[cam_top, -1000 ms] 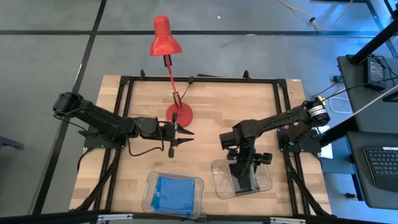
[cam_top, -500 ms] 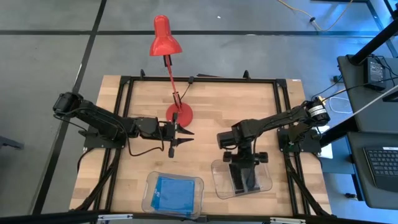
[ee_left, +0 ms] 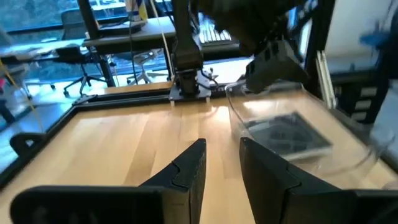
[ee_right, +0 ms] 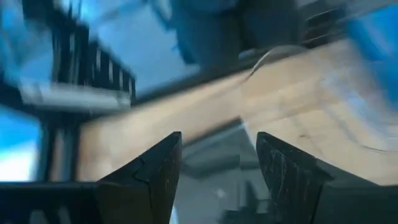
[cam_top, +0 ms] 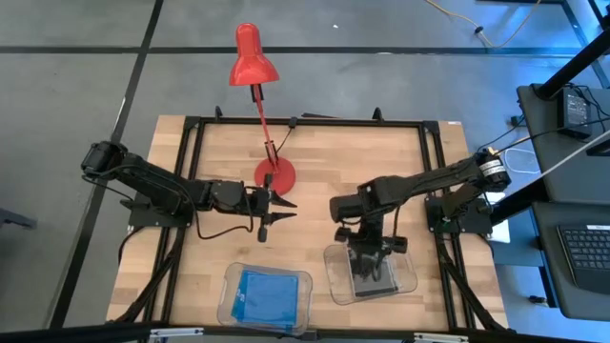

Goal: Pick & place jewel cases by type
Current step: Return to Home Position

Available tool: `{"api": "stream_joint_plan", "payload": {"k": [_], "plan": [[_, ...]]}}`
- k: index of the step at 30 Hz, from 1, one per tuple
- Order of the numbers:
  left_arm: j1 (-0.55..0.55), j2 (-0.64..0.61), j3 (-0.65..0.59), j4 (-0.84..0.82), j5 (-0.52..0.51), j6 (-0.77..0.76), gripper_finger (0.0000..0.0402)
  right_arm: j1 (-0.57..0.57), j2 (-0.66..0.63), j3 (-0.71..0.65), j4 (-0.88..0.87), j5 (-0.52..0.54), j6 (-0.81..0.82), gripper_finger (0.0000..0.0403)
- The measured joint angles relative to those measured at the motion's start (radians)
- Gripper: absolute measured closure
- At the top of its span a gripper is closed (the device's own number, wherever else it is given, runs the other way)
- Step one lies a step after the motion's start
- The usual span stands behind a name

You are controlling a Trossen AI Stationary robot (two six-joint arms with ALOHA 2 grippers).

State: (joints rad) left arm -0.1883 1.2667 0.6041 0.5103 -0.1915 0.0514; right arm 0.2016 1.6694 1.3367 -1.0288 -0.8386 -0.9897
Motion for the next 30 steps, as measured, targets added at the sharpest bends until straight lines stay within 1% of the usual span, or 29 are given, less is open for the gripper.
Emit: {"api": "stream_joint_plan", "payload": {"k": [2, 3, 4, 7, 9, 10, 11, 12, 13, 15, 17, 18, 19, 20, 21, 23, 25, 27, 29, 30], "plan": [[0.000, -0.008, 0.000, 0.003, -0.009, -0.062, 0.0307, -0.011, -0.026, 0.038, -0.001, -0.031, 0.139, 0.0192], [0.000, -0.019, -0.001, 0.001, -0.017, -0.092, 0.0308, -0.018, -0.046, 0.042, -0.007, -0.058, 0.171, 0.0192], [0.000, -0.033, 0.000, -0.008, -0.017, -0.105, 0.0309, -0.025, -0.069, 0.037, -0.009, -0.089, 0.193, 0.0192], [0.000, -0.112, 0.000, -0.120, -0.016, -0.117, 0.0310, -0.045, -0.150, -0.016, -0.005, -0.209, 0.200, 0.0192], [0.000, -0.179, 0.000, -0.199, -0.016, -0.140, 0.0309, -0.063, -0.214, -0.077, 0.057, -0.279, 0.201, 0.0192], [0.000, -0.214, 0.000, -0.227, -0.016, -0.148, 0.0308, -0.073, -0.246, -0.111, 0.118, -0.289, 0.216, 0.0192], [0.000, -0.241, 0.000, -0.243, -0.017, -0.151, 0.0307, -0.088, -0.278, -0.145, 0.185, -0.277, 0.264, 0.0192], [0.000, -0.265, -0.002, -0.252, -0.016, -0.152, 0.0307, -0.104, -0.307, -0.179, 0.262, -0.229, 0.345, 0.0192], [0.000, -0.289, -0.014, -0.254, -0.016, -0.149, 0.0307, -0.117, -0.335, -0.214, 0.344, -0.139, 0.443, 0.0192], [0.002, -0.323, -0.037, -0.251, -0.016, -0.138, 0.0307, -0.141, -0.392, -0.280, 0.489, 0.150, 0.652, 0.0192], [0.014, -0.361, -0.077, -0.251, -0.015, -0.132, 0.0309, -0.161, -0.448, -0.350, 0.603, 0.438, 0.793, 0.0192], [0.022, -0.381, -0.101, -0.253, -0.016, -0.135, 0.0309, -0.172, -0.476, -0.388, 0.665, 0.539, 0.841, 0.0192], [0.031, -0.400, -0.129, -0.250, -0.016, -0.142, 0.0310, -0.186, -0.506, -0.427, 0.719, 0.605, 0.878, 0.0192], [0.043, -0.423, -0.160, -0.243, -0.011, -0.146, 0.0310, -0.200, -0.535, -0.467, 0.770, 0.643, 0.917, 0.0192], [0.056, -0.455, -0.195, -0.244, 0.003, -0.156, 0.0310, -0.212, -0.562, -0.505, 0.816, 0.659, 0.960, 0.0192], [0.083, -0.525, -0.263, -0.195, 0.039, -0.180, 0.0309, -0.235, -0.611, -0.582, 0.859, 0.660, 1.074, 0.0192], [0.113, -0.611, -0.336, -0.156, 0.067, -0.185, 0.0307, -0.245, -0.640, -0.652, 0.859, 0.660, 1.112, 0.0192], [0.141, -0.687, -0.402, -0.143, 0.069, -0.193, 0.0307, -0.256, -0.667, -0.719, 0.861, 0.677, 1.121, 0.0192], [0.169, -0.755, -0.456, -0.142, 0.048, -0.223, 0.0308, -0.261, -0.693, -0.768, 0.900, 0.741, 1.165, 0.0192], [0.183, -0.787, -0.476, -0.146, 0.037, -0.233, 0.0309, -0.261, -0.709, -0.789, 0.917, 0.804, 1.180, 0.0192]]}}
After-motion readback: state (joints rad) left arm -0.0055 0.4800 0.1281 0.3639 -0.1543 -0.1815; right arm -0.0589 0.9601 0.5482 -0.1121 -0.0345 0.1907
